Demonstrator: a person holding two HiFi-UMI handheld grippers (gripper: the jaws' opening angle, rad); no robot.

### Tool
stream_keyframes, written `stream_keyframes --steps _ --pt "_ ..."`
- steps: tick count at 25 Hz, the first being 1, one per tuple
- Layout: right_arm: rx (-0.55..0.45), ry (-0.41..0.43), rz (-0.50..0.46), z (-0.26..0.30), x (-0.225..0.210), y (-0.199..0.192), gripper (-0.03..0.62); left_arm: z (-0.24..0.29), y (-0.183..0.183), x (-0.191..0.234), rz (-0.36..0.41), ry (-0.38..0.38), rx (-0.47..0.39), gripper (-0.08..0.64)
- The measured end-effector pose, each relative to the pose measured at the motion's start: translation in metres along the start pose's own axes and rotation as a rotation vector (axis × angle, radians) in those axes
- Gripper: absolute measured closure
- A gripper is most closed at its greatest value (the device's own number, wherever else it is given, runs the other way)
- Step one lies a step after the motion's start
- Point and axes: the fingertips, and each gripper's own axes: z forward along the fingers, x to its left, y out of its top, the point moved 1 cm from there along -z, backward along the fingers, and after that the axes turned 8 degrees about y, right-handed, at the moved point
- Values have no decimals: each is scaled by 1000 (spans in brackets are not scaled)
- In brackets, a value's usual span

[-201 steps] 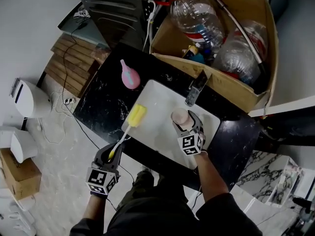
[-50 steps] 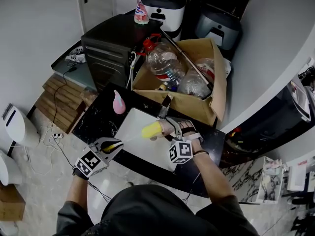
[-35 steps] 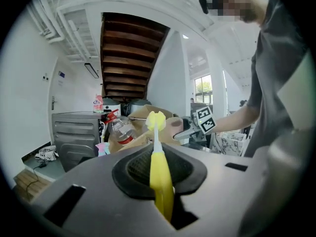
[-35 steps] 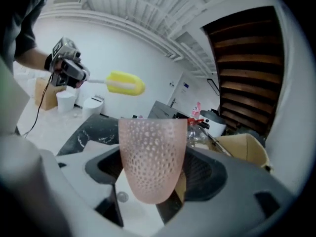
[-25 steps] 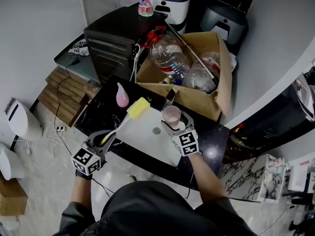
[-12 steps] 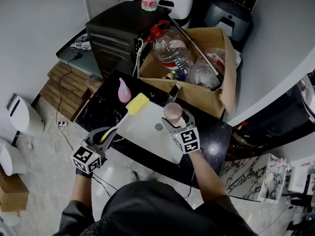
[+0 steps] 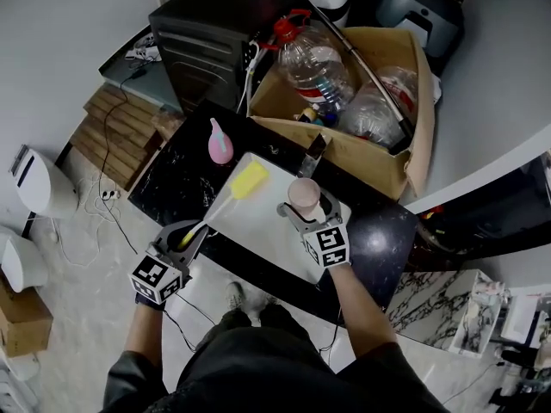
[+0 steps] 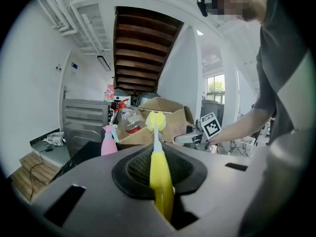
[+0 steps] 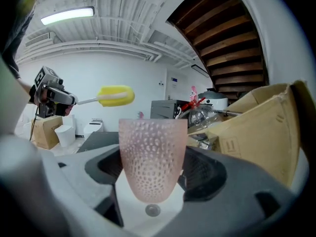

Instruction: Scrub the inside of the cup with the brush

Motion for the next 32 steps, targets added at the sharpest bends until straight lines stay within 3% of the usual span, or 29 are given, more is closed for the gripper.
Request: stream_keyframes --steps 16,25,32 --pt "114 90 61 70 8 -109 232 52 -68 28 -67 22 124 525" --pt "166 82 116 110 -8 -170 232 71 -105 43 -93 38 190 523" --pt "179 85 142 127 -14 -197 232 83 -124 48 -98 43 226 523"
